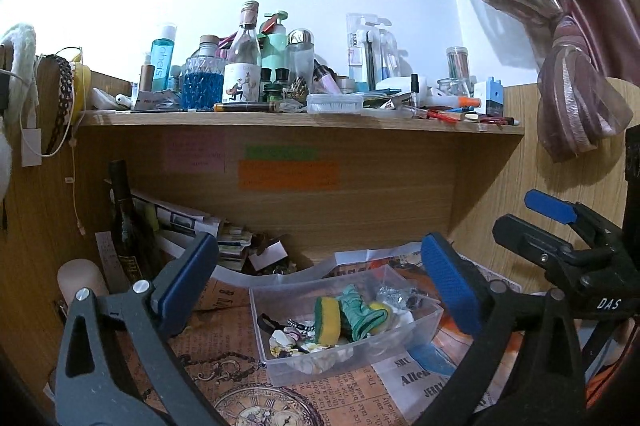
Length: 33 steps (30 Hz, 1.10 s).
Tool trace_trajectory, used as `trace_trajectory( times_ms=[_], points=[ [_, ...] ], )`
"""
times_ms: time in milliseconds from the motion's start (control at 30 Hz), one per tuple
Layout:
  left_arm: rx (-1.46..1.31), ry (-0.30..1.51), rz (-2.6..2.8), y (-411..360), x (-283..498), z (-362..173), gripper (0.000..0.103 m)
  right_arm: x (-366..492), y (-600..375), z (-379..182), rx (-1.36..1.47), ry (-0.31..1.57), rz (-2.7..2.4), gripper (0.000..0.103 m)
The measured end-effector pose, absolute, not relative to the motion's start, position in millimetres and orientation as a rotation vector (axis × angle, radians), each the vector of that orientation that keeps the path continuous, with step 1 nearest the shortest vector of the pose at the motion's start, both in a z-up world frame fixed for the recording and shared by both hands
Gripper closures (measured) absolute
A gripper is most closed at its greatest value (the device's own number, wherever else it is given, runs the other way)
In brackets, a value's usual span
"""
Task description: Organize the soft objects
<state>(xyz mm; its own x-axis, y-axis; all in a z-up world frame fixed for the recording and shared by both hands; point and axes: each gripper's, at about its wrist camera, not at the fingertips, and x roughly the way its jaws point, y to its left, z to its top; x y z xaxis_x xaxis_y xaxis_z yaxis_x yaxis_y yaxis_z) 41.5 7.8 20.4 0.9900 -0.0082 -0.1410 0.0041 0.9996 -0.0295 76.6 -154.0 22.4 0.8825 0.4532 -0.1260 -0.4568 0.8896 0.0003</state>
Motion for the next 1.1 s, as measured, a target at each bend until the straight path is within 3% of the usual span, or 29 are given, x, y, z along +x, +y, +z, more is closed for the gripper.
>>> trace_trajectory(
  times_ms=[1100],
  points=[
    [-0.019,0.145,-0.016,5.1,42.9,17.5,0.000,75.0,-148.6,21.1,-0.016,0.134,0.467,0.000]
  ],
)
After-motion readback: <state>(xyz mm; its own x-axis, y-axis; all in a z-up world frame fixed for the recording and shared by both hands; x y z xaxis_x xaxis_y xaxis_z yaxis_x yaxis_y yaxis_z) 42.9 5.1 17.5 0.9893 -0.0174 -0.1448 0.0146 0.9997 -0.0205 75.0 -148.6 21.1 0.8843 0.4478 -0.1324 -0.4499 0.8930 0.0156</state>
